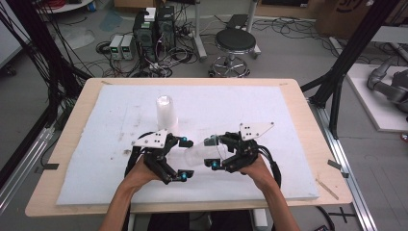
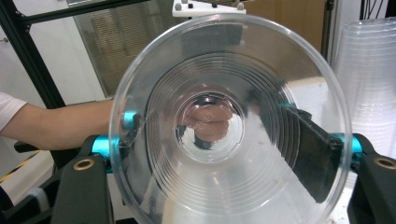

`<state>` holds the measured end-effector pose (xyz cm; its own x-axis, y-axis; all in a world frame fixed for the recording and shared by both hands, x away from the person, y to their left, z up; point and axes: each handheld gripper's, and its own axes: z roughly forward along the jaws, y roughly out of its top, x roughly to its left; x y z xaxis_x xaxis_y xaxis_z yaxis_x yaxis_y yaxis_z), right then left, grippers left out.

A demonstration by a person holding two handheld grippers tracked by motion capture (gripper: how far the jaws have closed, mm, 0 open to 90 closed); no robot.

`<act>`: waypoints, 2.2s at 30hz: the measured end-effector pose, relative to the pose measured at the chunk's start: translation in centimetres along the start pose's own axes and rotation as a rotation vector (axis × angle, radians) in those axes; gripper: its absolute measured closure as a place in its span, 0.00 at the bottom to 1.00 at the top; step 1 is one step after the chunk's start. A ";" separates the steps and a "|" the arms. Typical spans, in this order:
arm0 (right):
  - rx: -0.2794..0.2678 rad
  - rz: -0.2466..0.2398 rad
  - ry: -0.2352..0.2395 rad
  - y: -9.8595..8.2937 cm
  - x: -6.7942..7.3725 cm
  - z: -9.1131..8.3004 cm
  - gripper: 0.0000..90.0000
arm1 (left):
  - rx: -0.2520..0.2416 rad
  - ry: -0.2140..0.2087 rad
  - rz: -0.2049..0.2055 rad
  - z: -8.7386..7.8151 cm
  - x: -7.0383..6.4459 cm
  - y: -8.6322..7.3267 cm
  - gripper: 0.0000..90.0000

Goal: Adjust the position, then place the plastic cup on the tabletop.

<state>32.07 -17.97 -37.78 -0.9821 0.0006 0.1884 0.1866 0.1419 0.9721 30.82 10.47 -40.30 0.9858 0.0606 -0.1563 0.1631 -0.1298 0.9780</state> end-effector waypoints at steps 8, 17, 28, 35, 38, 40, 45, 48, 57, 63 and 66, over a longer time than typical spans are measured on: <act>0.015 -0.001 -0.023 0.1 0.0 -0.4 0.34 | 0.026 0.056 0.015 -0.4 -0.1 0.1 0.02; 0.110 -0.007 -0.127 0.6 -0.2 -1.2 0.34 | 0.113 0.204 0.021 -2.5 -0.3 -0.4 0.02; 0.256 0.026 -0.315 1.7 -1.1 -2.1 0.35 | 0.111 0.413 -0.013 -5.6 -0.6 -3.0 0.02; 0.357 0.079 -0.422 2.5 -2.3 -2.5 0.34 | 0.092 0.562 -0.030 -7.2 -0.7 -4.8 0.02; 0.407 0.091 -0.446 2.8 -2.9 -2.2 0.34 | 0.088 0.617 -0.047 -7.8 -0.7 -5.5 0.02; 0.435 0.099 -0.461 2.9 -3.2 -2.0 0.34 | 0.082 0.640 -0.061 -8.1 -0.7 -5.8 0.02; 0.499 0.103 -0.501 3.3 -4.0 -1.5 0.34 | 0.052 0.700 -0.065 -8.6 -0.8 -6.5 0.02; 0.530 0.114 -0.525 3.5 -4.3 -1.2 0.34 | 0.052 0.722 -0.071 -8.9 -0.7 -7.0 0.02; 0.563 0.123 -0.544 3.8 -4.8 -1.0 0.34 | 0.042 0.741 -0.089 -9.2 -0.5 -7.6 0.02; 0.578 0.122 -0.551 3.9 -4.8 -1.1 0.34 | 0.043 0.739 -0.097 -9.2 -0.4 -7.7 0.02; 0.581 0.124 -0.550 4.0 -4.9 -1.1 0.34 | 0.044 0.741 -0.097 -9.3 -0.4 -7.7 0.02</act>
<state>37.65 -18.53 -34.64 -0.8556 0.5155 0.0470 0.3999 0.6006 0.6924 28.80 20.61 -46.45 0.6853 0.7224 -0.0926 0.2648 -0.1288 0.9557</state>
